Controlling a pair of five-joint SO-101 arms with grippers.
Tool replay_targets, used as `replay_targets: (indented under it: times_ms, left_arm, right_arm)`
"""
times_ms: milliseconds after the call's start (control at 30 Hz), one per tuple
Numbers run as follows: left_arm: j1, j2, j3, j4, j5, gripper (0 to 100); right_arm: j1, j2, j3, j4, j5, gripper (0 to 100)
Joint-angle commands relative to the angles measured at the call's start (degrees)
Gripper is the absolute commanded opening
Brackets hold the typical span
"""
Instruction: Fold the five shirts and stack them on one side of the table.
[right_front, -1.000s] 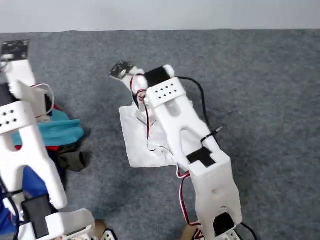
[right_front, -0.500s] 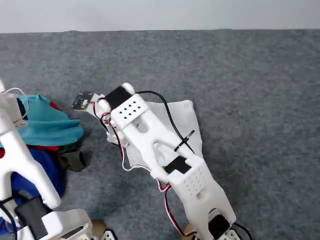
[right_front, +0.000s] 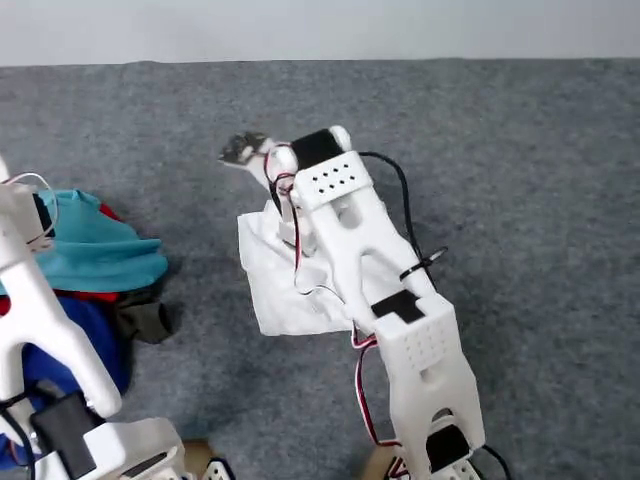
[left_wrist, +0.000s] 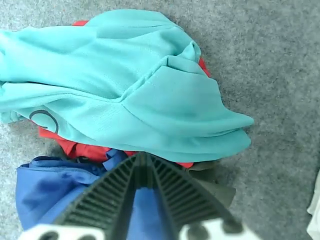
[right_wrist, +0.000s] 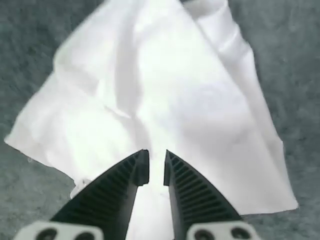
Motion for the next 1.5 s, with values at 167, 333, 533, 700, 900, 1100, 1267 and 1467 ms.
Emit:
replay_targets:
  times_ms: [167,333,533,700,900,1100,1267,1467]
  left_arm:
    - [-0.4,-2.6,-2.3,-1.1,0.3,0]
    - [-0.4,-2.4,-2.3,-2.0,0.2,0]
    - [-0.3,-2.3,-2.3,-3.3,0.3,0]
    - [-0.2,-2.3,-2.3,-3.4,0.3,0]
    - [-0.2,-2.3,-2.3,-3.4,0.3,0]
    - [-0.4,-2.5,-2.3,-3.4,0.3,0]
    - [-0.4,-2.6,-2.3,-3.3,0.3,0]
    - [-0.4,-2.6,-2.3,-3.2,0.3,0]
  right_arm:
    - [-5.0,-2.2,9.2,2.6,0.3,5.7]
    - [-13.2,-9.3,14.0,2.5,-1.6,5.7]
    - [-16.0,-19.0,14.1,2.4,-1.3,5.7]
    - [-8.7,-19.9,14.2,1.7,-0.4,5.7]
    - [-2.2,-9.5,14.2,1.5,3.0,5.8]
    - [-9.7,-4.4,13.8,1.4,-0.3,5.8]
    - [-19.0,-7.3,13.8,1.5,-2.6,5.8]
    - [-12.5,-12.8,13.8,0.6,-2.4,5.9]
